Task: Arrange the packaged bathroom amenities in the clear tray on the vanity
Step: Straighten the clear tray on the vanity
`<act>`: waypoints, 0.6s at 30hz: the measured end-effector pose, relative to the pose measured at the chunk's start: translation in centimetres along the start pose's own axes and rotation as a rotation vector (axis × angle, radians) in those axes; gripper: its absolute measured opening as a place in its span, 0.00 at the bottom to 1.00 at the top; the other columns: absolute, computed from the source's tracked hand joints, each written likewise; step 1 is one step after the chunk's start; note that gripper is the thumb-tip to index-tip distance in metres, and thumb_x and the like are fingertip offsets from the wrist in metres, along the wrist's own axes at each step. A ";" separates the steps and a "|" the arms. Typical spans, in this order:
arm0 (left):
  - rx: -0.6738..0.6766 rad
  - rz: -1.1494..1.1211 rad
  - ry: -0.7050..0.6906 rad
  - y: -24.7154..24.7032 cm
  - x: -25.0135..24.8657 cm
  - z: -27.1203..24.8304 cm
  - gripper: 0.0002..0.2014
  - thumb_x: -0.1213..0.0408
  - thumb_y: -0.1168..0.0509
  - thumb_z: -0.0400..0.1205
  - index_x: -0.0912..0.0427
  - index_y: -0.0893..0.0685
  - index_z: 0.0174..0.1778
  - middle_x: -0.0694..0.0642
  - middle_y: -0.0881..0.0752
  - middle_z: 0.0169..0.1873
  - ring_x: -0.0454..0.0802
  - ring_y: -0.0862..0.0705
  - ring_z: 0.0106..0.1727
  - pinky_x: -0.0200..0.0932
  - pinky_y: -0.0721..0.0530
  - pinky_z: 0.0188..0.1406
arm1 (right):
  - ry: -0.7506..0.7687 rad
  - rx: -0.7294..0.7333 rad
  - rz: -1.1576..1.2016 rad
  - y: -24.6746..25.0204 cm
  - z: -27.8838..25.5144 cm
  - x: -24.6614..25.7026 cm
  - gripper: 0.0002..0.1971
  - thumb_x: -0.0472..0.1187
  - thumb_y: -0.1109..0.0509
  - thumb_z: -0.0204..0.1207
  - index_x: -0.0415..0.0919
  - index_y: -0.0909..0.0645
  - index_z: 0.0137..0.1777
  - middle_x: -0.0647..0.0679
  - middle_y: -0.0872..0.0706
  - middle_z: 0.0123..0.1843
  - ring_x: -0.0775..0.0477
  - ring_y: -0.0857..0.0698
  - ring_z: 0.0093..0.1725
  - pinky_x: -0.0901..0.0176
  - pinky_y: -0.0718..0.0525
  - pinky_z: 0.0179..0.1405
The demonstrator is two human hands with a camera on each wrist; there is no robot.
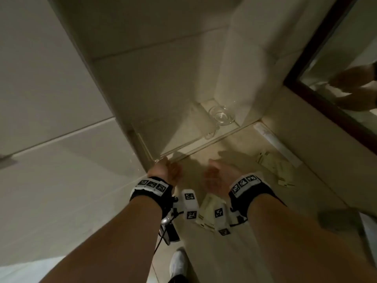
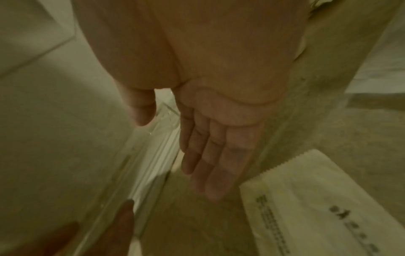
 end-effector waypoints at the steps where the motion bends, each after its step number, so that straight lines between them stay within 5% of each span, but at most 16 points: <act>1: 0.007 -0.013 0.015 -0.2 0.1 0.3 0.20 0.58 0.46 0.91 0.62 0.27 0.78 0.62 0.18 0.70 0.60 0.17 0.68 0.57 0.21 0.70 | -0.030 0.028 -0.044 -0.6 0.2 -0.4 0.17 0.54 0.25 0.76 0.37 0.16 0.48 0.43 0.11 0.39 0.42 0.15 0.33 0.46 0.12 0.41; 4: -0.003 -0.027 -0.019 -0.4 -0.2 1.1 0.19 0.57 0.43 0.90 0.62 0.24 0.75 0.61 0.14 0.60 0.58 0.14 0.55 0.56 0.19 0.63 | -0.101 0.105 -0.173 -1.7 0.8 -1.5 0.17 0.55 0.31 0.79 0.40 0.18 0.42 0.46 0.14 0.32 0.46 0.16 0.28 0.50 0.16 0.35; 6: -0.025 -0.053 -0.019 -0.3 0.0 1.5 0.19 0.57 0.42 0.90 0.63 0.24 0.74 0.60 0.14 0.58 0.57 0.14 0.54 0.54 0.17 0.59 | -0.106 0.098 -0.240 -1.5 1.3 -1.9 0.17 0.53 0.36 0.83 0.38 0.17 0.49 0.43 0.12 0.41 0.43 0.14 0.38 0.47 0.15 0.42; 9: -0.064 -0.063 -0.022 0.0 0.0 2.3 0.20 0.59 0.44 0.90 0.63 0.25 0.76 0.60 0.13 0.58 0.55 0.13 0.51 0.51 0.14 0.45 | -0.145 0.062 -0.299 -0.1 1.0 -2.4 0.19 0.52 0.30 0.79 0.34 0.14 0.55 0.39 0.09 0.52 0.36 0.10 0.48 0.41 0.10 0.46; 14: -0.104 -0.147 -0.055 -0.2 -0.1 2.7 0.20 0.61 0.45 0.91 0.61 0.29 0.80 0.62 0.19 0.71 0.60 0.17 0.68 0.54 0.17 0.66 | -0.211 0.031 -0.446 2.5 0.9 -2.4 0.15 0.45 0.29 0.77 0.31 0.14 0.53 0.37 0.07 0.41 0.35 0.09 0.39 0.41 0.10 0.40; 18: -0.170 -0.240 -0.064 0.4 -0.2 3.5 0.19 0.65 0.45 0.90 0.66 0.28 0.77 0.63 0.15 0.60 0.60 0.15 0.63 0.53 0.13 0.57 | -0.079 -0.053 -0.328 2.2 2.3 1.6 0.13 0.45 0.27 0.76 0.33 0.13 0.46 0.39 0.10 0.35 0.39 0.12 0.30 0.44 0.10 0.37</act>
Point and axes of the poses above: each hand's wrist, its own z-axis towards the middle knuckle, its own y-axis out of the back of the hand, x = y × z, the point moved 10 cm from there along z, towards the middle knuckle
